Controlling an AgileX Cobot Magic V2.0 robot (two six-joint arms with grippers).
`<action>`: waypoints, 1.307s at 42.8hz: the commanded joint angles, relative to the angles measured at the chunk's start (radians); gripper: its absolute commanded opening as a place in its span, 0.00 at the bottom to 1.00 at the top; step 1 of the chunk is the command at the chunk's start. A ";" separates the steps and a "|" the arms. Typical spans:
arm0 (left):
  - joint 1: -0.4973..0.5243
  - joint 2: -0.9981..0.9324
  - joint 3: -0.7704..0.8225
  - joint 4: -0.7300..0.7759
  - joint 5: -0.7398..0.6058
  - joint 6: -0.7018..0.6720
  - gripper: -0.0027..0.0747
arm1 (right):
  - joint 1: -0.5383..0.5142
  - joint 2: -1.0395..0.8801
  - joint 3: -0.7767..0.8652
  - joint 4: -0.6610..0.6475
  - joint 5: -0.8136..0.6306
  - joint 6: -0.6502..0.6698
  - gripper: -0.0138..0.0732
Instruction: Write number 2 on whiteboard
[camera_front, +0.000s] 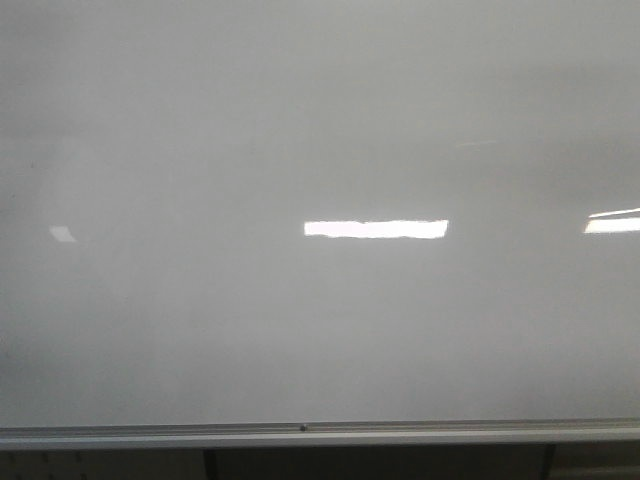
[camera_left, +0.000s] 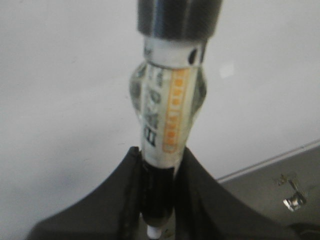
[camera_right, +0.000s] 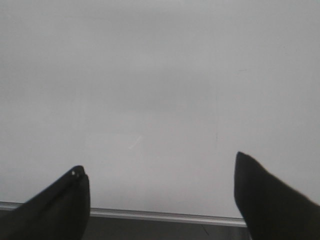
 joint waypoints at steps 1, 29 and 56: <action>-0.070 -0.026 -0.092 -0.009 0.085 0.059 0.06 | -0.004 0.001 -0.031 -0.010 -0.070 -0.003 0.86; -0.511 0.008 -0.158 -0.011 0.339 0.154 0.06 | 0.013 0.001 -0.054 -0.010 -0.046 -0.004 0.86; -0.542 0.141 -0.160 -0.079 0.296 0.402 0.06 | 0.456 0.345 -0.449 0.230 0.476 -0.623 0.86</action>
